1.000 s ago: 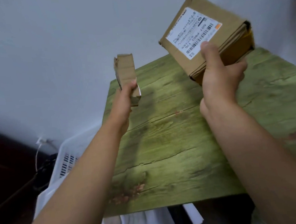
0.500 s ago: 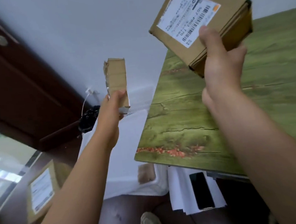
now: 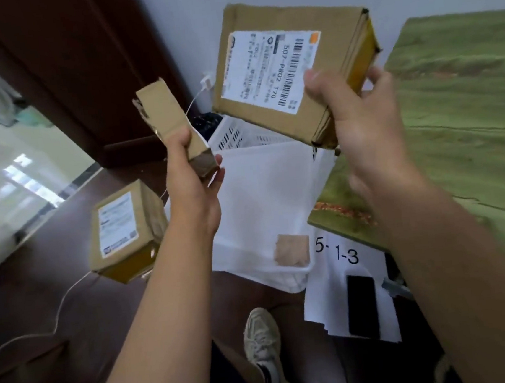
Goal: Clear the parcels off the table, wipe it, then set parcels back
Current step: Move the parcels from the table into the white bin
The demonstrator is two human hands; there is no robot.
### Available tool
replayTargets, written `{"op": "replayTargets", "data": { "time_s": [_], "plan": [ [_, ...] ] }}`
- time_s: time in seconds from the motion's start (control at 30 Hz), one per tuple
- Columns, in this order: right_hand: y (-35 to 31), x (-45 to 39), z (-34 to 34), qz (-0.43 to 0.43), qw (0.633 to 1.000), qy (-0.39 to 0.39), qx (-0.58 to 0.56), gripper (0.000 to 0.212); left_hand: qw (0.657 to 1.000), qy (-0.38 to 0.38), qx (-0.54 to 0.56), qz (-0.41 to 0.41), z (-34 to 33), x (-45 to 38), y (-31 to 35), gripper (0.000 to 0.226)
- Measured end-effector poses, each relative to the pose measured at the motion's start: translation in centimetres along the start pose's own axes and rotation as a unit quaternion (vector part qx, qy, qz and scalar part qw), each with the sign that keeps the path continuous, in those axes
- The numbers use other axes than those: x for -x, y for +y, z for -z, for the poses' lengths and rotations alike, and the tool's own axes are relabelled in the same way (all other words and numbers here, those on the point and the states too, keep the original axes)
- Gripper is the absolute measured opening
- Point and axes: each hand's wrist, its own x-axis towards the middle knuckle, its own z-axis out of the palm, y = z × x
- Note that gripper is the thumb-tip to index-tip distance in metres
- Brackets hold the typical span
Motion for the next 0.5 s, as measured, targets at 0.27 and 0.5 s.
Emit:
{"op": "replayTargets", "data": {
  "time_s": [0.27,0.5],
  "plan": [
    [4.7,1.0,-5.6,0.03,0.997,0.027,0.069,0.116,0.996,0.052,-0.004,-0.066,2.8,-4.0,2.0,0.068],
    [11.8,4.5,-9.9,0.094,0.976,-0.034,0.194,0.098,0.995,0.086,0.004,-0.051,3.6,-6.1,4.6,0.098]
  ]
}}
